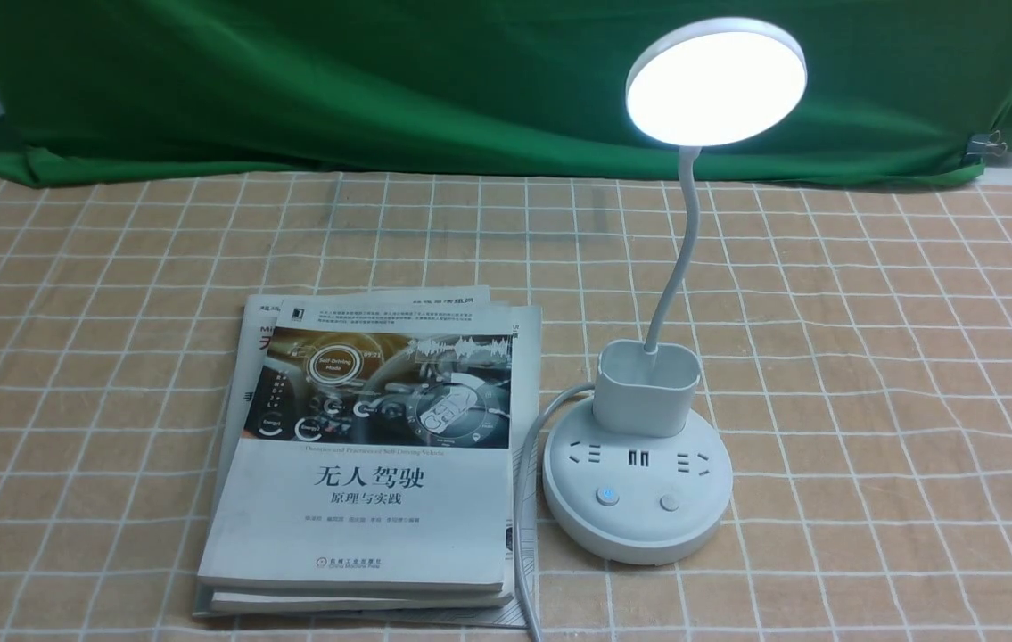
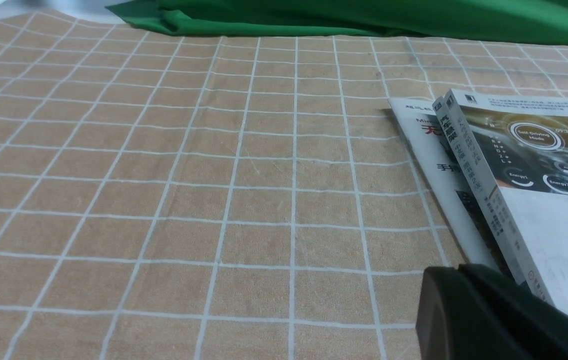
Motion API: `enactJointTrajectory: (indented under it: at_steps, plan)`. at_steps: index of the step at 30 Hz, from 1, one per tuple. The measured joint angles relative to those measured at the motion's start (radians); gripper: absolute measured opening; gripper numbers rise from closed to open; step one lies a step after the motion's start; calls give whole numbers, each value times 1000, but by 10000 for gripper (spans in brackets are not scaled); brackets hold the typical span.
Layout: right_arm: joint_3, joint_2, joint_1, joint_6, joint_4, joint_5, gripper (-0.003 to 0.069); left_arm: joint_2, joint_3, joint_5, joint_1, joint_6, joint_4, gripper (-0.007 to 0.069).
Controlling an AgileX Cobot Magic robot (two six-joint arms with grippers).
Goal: Turn off the desk lamp on the light coffee tablecloth by hand.
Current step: 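Press the power button on the lamp base to turn the lamp off with the right gripper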
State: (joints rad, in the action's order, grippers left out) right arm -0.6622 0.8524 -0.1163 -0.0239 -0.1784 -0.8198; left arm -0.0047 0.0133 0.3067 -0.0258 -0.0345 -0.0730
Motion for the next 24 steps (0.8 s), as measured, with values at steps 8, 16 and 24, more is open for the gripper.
enactJointTrajectory:
  at_steps: [8,16,24]
  plan:
    - [-154,376,-131,-54,-22,-33,31,0,0,0,0,0,0,4]
    - [-348,704,-414,-35,4,11,31,0,0,0,0,0,0,4]
    - [-484,890,-442,-26,16,38,31,0,0,0,0,0,0,4]
